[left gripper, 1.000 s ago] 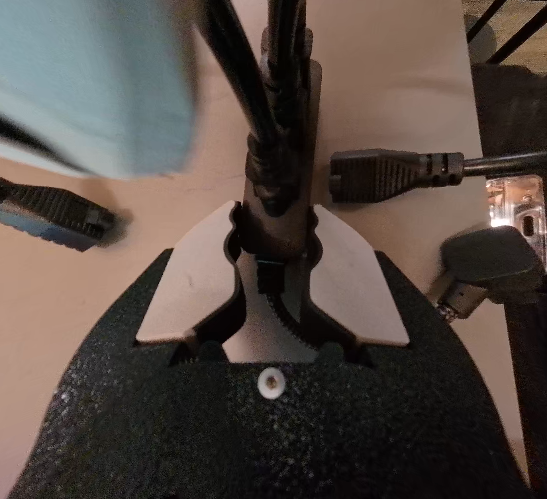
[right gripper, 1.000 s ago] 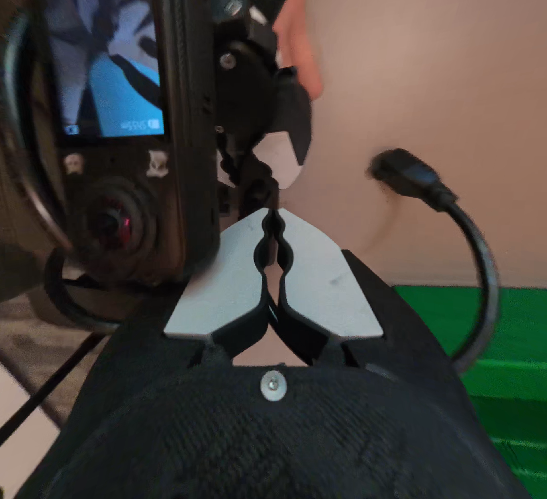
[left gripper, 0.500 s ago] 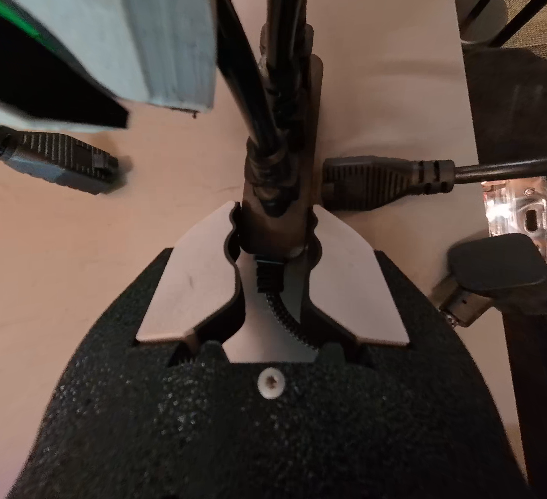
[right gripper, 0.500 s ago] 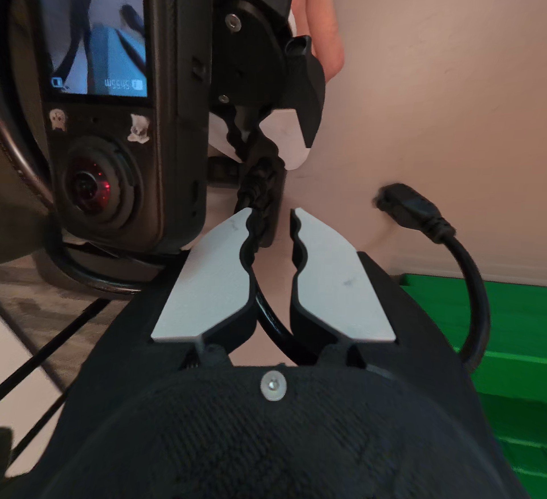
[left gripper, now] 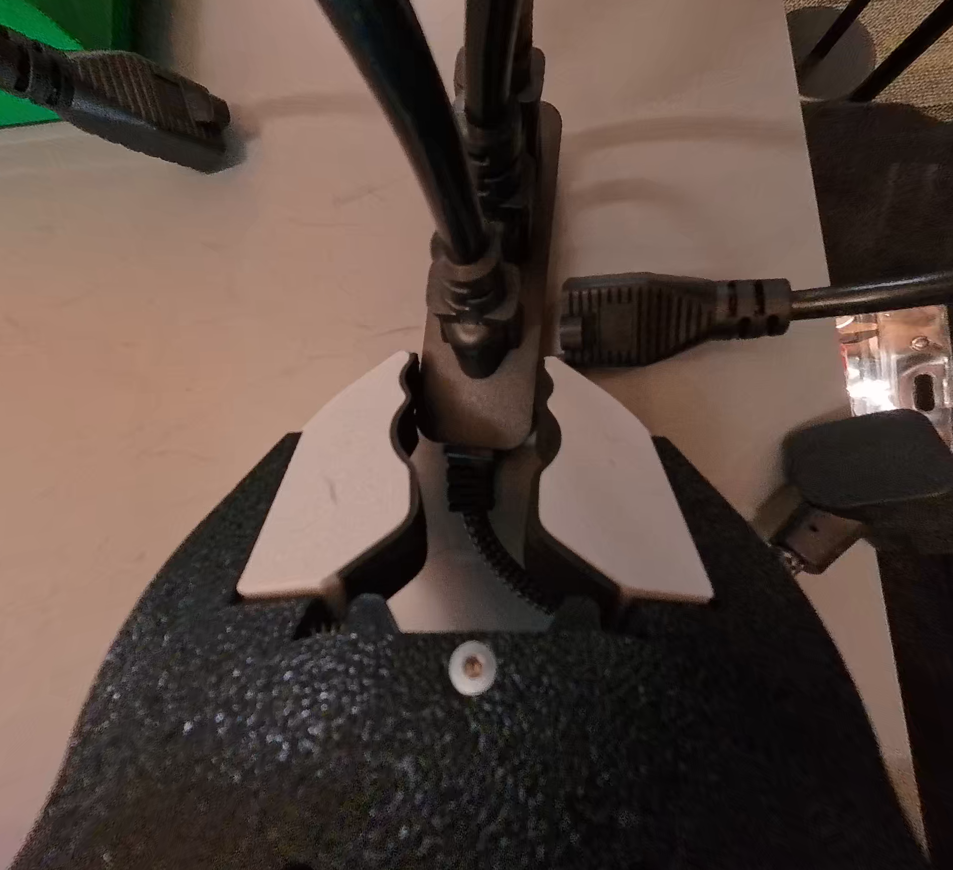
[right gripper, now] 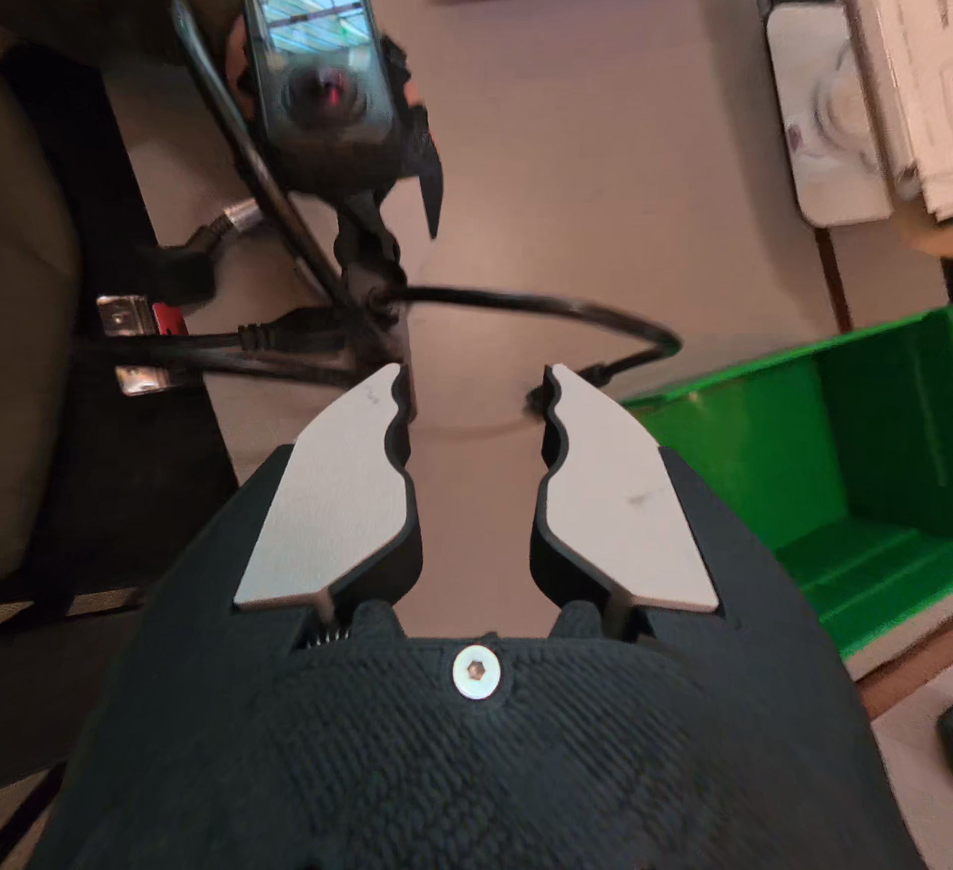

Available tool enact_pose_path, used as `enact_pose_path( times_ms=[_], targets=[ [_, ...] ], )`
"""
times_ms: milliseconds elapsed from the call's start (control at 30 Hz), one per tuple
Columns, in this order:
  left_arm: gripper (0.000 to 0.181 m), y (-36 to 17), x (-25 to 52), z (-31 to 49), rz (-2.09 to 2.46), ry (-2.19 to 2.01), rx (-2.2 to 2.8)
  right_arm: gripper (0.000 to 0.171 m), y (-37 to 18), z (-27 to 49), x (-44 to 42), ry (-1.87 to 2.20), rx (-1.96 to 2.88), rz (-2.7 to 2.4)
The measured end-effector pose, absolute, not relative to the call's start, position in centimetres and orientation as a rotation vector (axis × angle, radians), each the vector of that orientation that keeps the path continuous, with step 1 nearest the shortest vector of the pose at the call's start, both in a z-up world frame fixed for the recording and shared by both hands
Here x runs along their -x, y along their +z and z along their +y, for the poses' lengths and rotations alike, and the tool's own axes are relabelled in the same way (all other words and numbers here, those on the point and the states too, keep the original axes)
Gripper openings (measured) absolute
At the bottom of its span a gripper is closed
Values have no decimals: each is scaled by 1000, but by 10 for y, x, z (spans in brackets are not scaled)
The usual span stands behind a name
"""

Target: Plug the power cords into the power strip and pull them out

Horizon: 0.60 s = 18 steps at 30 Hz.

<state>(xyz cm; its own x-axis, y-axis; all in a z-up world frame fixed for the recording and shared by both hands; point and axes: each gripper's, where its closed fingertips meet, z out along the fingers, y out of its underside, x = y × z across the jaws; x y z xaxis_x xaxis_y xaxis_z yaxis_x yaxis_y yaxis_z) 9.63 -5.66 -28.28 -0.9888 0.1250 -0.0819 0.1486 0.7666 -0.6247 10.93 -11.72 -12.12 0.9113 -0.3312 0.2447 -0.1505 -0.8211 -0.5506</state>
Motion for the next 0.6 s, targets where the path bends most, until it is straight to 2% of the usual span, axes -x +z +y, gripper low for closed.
enact_pose_path(
  times_ms=[33, 267, 533, 600],
  targets=[
    [42, -283, -96, -57, 2918, -1041, -228, 49, -132, -126, -101, -421, 2530, 383],
    [42, -283, -96, -57, 2917, -1070, -216, 53, -226, -131, -62, -188, 2425, 562],
    [42, -282, -96, -57, 2910, -1114, -203, 50, -260, -116, -71, -162, 2427, 558],
    [42, -282, -96, -57, 2909, -1123, -195, 50, -255, -116, -75, -189, 2420, 544]
  ],
)
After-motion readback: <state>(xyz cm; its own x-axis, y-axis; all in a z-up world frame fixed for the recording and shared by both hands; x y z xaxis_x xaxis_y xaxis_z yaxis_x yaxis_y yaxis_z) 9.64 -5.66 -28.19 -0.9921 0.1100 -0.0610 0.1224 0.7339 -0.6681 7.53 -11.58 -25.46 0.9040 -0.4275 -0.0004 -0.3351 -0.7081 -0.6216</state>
